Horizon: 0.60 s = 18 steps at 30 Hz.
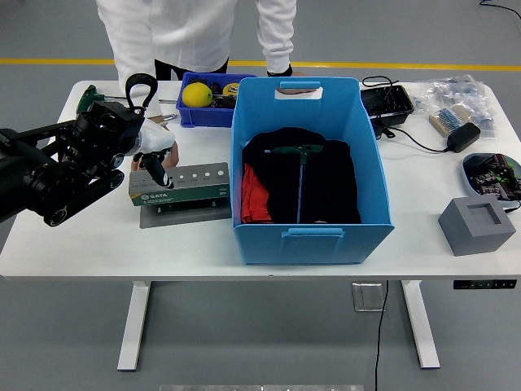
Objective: Lift tool from toolbox,place it in box,lift tool from toolbox,place it in box
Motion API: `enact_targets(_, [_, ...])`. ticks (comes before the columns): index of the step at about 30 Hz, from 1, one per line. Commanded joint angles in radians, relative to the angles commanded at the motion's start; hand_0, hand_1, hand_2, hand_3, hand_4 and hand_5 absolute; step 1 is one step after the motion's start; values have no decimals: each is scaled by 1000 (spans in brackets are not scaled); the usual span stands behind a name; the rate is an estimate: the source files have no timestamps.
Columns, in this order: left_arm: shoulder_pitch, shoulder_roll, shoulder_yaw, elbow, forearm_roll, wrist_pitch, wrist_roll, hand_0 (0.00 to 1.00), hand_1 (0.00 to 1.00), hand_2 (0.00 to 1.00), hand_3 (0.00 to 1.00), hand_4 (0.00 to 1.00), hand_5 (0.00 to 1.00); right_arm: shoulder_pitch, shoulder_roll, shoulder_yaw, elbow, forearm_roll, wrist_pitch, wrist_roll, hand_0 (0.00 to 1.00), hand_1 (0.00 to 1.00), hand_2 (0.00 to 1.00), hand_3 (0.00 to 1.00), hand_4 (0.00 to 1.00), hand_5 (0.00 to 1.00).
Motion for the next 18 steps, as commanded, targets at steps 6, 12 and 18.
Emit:
enact_targets(6, [5,2,7,8,21,23,-24,246,128,112,163,955,420,0,1,-1,0,4,-1,1,730,709,764,605,822,737])
enact_targets(12, [11,6,23,-3,86,90,-91,184,67,70,111,922,266,0,1,0,0,2,-1,0,730,709,764,606,822,737])
enact_targets(18, [24,16,12,-10,71,189,-123,167,8,28,74,817,244,-1,2,-1,-1,3,-1,1,730,709,764,605,822,737])
